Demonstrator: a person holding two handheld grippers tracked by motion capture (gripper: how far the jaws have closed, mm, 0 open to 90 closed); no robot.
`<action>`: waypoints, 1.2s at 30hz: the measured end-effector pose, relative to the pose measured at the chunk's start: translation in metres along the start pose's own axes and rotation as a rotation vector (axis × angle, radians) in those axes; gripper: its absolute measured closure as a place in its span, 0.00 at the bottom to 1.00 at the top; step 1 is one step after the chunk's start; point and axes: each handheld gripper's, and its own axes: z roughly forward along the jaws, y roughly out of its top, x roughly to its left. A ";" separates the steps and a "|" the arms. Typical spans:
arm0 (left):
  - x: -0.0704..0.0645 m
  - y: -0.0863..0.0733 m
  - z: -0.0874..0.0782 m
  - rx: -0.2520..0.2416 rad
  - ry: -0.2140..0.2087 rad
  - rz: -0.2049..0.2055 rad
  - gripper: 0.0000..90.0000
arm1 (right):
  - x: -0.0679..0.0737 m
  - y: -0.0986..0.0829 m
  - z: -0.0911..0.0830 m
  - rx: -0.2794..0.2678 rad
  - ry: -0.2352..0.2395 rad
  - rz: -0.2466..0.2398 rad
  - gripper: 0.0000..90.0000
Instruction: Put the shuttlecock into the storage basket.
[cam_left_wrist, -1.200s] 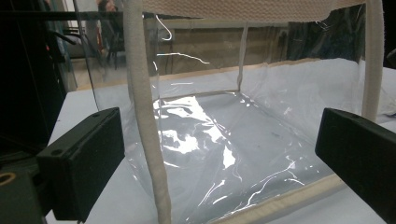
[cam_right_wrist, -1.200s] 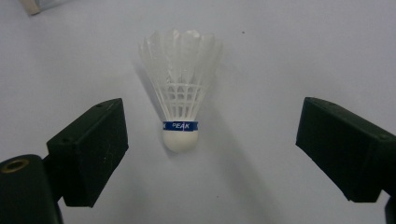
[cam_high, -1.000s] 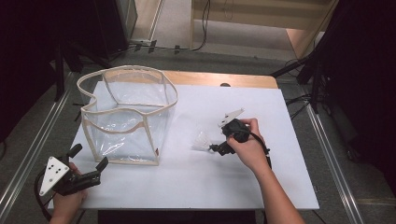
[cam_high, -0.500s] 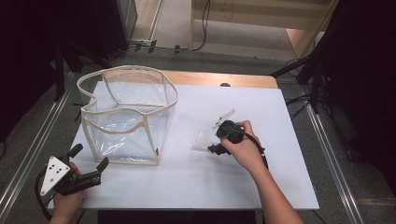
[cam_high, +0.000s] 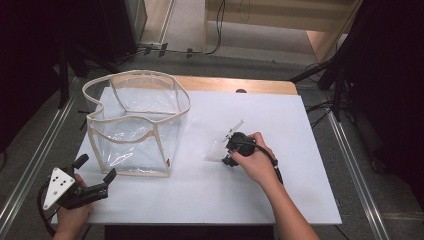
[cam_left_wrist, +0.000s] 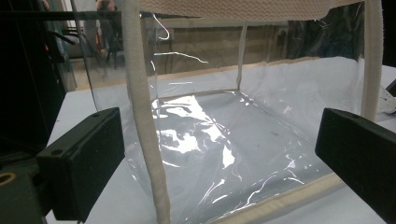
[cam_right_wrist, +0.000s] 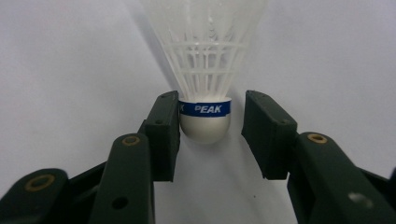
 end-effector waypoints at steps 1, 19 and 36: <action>0.000 0.000 0.000 0.000 0.001 -0.001 0.02 | 0.000 0.000 0.002 0.002 -0.003 -0.001 0.61; 0.000 0.000 0.001 0.009 0.005 0.005 0.02 | -0.004 -0.002 -0.017 -0.114 0.003 0.016 0.68; 0.001 0.001 0.001 0.008 -0.006 -0.001 0.02 | -0.010 -0.001 -0.044 -0.219 -0.003 0.072 0.68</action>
